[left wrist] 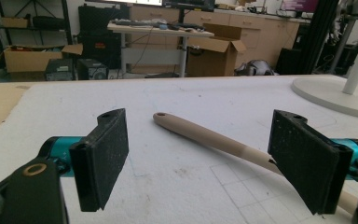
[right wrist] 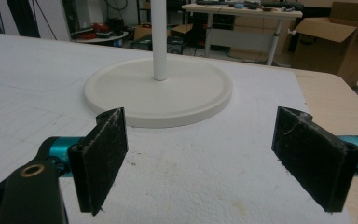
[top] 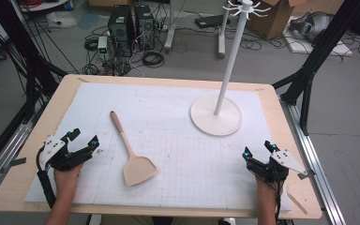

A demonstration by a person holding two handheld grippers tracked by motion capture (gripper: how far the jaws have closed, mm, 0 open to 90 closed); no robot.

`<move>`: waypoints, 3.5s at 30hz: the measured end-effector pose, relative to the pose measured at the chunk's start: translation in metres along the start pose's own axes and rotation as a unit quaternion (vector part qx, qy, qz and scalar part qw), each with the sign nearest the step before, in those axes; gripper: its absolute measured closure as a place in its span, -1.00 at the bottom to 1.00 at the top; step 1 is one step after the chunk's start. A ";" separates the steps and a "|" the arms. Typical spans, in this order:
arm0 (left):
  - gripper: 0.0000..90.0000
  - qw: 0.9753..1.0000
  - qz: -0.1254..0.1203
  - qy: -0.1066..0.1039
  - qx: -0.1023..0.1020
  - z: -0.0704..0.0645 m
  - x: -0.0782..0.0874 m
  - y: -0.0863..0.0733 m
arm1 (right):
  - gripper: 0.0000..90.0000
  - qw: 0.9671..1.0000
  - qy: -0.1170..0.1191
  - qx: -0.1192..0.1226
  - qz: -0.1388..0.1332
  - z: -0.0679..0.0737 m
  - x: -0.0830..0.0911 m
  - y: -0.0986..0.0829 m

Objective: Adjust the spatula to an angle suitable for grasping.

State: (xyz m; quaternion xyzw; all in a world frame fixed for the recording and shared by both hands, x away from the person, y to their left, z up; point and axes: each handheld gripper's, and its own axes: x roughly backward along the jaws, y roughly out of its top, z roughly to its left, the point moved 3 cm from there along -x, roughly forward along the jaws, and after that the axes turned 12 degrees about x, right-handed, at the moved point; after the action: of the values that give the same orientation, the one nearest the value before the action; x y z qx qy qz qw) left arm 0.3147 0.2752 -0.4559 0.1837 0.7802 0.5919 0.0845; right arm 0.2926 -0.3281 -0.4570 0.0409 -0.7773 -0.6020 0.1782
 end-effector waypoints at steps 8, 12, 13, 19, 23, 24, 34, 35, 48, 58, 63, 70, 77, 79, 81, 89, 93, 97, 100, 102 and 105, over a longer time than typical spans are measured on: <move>-0.59 1.000 0.000 0.011 -0.009 -0.002 -0.001 0.000 | -0.61 1.000 0.001 -0.005 0.001 0.000 0.000 0.000; -0.63 1.000 0.000 0.007 -0.004 -0.001 -0.001 0.000 | -0.61 1.000 0.001 -0.001 0.001 0.000 0.000 0.000; -0.62 1.000 0.002 0.005 -0.003 -0.001 -0.001 0.000 | -0.61 1.000 0.000 0.001 0.001 0.000 -0.001 0.000; 0.30 0.996 0.068 -0.055 -0.025 -0.005 -0.003 0.006 | -0.61 1.000 0.000 0.005 0.002 0.001 0.000 0.000; 0.79 0.991 0.093 -0.087 -0.029 -0.010 -0.011 0.013 | -0.61 1.000 0.000 0.003 0.002 0.001 0.000 0.000; 0.87 0.991 0.095 -0.090 -0.031 -0.012 -0.014 0.014 | -0.61 1.000 -0.001 0.005 0.001 0.001 0.000 0.000; 0.99 0.980 0.186 -0.058 -0.036 -0.025 -0.045 0.011 | -0.61 1.000 0.001 0.009 0.002 0.001 -0.001 0.000; 0.99 0.976 0.211 -0.045 -0.039 -0.026 -0.052 0.006 | -0.61 1.000 0.001 0.009 0.001 0.001 -0.001 0.000; 0.99 0.963 0.266 0.001 -0.037 -0.017 -0.086 0.000 | -0.61 1.000 0.003 0.005 0.002 0.002 -0.001 0.001; 0.99 0.956 0.290 0.012 -0.029 -0.022 -0.104 -0.005 | -0.61 1.000 0.006 0.008 0.004 0.002 -0.001 0.001; 0.99 0.956 0.293 0.010 -0.024 -0.026 -0.112 -0.006 | -0.61 1.000 0.006 0.009 0.002 0.002 -0.001 0.001; 0.96 0.959 0.282 0.005 -0.004 -0.029 -0.118 -0.008 | -0.61 1.000 0.007 0.010 0.003 0.001 -0.001 0.000; 0.95 0.958 0.286 0.002 0.001 -0.029 -0.122 -0.008 | -0.61 1.000 0.008 0.008 0.003 0.002 -0.001 0.001; 0.95 0.957 0.290 0.001 0.001 -0.031 -0.124 -0.008 | -0.61 1.000 0.008 0.008 0.003 0.002 -0.001 0.001; 0.95 0.955 0.297 -0.004 -0.010 -0.036 -0.130 -0.007 | -0.61 1.000 0.007 0.009 0.003 0.002 -0.001 0.000; 0.96 0.956 0.294 -0.019 -0.004 -0.046 -0.139 -0.011 | -0.61 1.000 0.008 0.009 0.003 0.002 -0.001 0.000; 0.96 0.955 0.294 -0.028 0.001 -0.050 -0.140 -0.013 | -0.61 1.000 0.008 0.009 0.003 0.002 -0.001 0.000; 0.95 0.947 0.316 -0.045 -0.027 -0.061 -0.146 -0.010 | -0.61 1.000 0.008 0.009 0.003 0.002 -0.001 0.000; 0.93 0.945 0.321 -0.057 -0.033 -0.073 -0.154 -0.012 | -0.61 1.000 0.007 0.008 0.002 0.002 -0.001 0.000; 0.93 0.945 0.321 -0.060 -0.032 -0.074 -0.154 -0.013 | -0.61 1.000 0.008 0.009 0.003 0.002 -0.001 0.000; 0.93 0.942 0.325 -0.072 -0.034 -0.077 -0.154 -0.014 | -0.61 1.000 0.008 0.008 0.003 0.002 -0.001 0.000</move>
State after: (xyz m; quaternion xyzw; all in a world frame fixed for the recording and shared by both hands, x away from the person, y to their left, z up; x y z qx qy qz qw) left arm 0.4267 0.1434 -0.4606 0.4664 0.6494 0.5985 -0.0506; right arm 0.2930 -0.3260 -0.4572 0.0453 -0.7806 -0.5950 0.1858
